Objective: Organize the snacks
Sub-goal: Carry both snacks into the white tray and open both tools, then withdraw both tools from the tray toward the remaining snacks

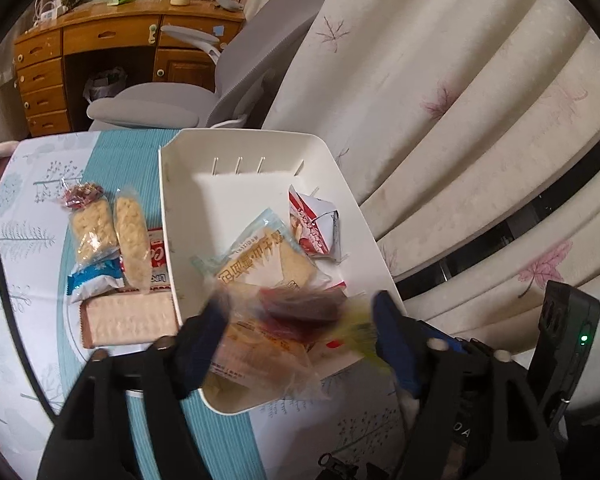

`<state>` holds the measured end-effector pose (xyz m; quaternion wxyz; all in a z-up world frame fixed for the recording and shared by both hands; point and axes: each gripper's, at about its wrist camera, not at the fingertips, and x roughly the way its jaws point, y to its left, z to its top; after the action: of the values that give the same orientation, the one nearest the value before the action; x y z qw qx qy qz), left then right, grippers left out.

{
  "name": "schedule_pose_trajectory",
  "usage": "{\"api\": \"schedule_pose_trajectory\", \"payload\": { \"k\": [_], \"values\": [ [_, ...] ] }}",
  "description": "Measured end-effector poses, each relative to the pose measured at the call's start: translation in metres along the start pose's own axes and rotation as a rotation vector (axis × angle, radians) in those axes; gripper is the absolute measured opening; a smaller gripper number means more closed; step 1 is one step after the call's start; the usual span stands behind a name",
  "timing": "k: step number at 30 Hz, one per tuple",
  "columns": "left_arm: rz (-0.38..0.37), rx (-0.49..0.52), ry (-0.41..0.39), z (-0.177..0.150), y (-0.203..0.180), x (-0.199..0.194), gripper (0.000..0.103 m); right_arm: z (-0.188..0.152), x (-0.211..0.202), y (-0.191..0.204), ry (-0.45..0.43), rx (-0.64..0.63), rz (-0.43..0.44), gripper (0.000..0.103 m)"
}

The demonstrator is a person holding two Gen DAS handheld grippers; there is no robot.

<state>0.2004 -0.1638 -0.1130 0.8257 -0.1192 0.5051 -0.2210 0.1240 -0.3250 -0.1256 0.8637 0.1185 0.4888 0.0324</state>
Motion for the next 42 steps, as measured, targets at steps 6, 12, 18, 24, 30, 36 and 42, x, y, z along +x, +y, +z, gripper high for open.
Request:
{"api": "schedule_pose_trajectory", "payload": {
  "k": [6, 12, 18, 24, 30, 36, 42],
  "values": [
    [0.013, -0.021, 0.016, -0.006, 0.008, -0.003, 0.084, 0.000, 0.003, -0.005, 0.011, 0.036, -0.021, 0.077],
    [0.033, -0.060, 0.018, -0.016, 0.027, -0.015, 0.084, -0.004, 0.005, -0.003, 0.029, 0.079, -0.012, 0.077],
    [0.047, -0.081, 0.018, -0.029, 0.048, -0.033, 0.084, -0.011, 0.006, 0.008, 0.037, 0.120, -0.007, 0.077],
    [0.055, -0.087, 0.036, -0.042, 0.075, -0.055, 0.084, -0.022, 0.005, 0.028, 0.034, 0.175, -0.004, 0.077],
    [0.078, -0.061, 0.072, -0.052, 0.108, -0.080, 0.084, -0.039, 0.002, 0.062, 0.017, 0.239, -0.021, 0.077],
    [0.092, -0.008, 0.099, -0.052, 0.139, -0.102, 0.084, -0.055, 0.001, 0.095, -0.005, 0.316, -0.031, 0.077],
    [0.096, 0.075, 0.122, -0.049, 0.167, -0.119, 0.084, -0.073, 0.009, 0.126, -0.010, 0.412, -0.026, 0.077]
  ]
}}
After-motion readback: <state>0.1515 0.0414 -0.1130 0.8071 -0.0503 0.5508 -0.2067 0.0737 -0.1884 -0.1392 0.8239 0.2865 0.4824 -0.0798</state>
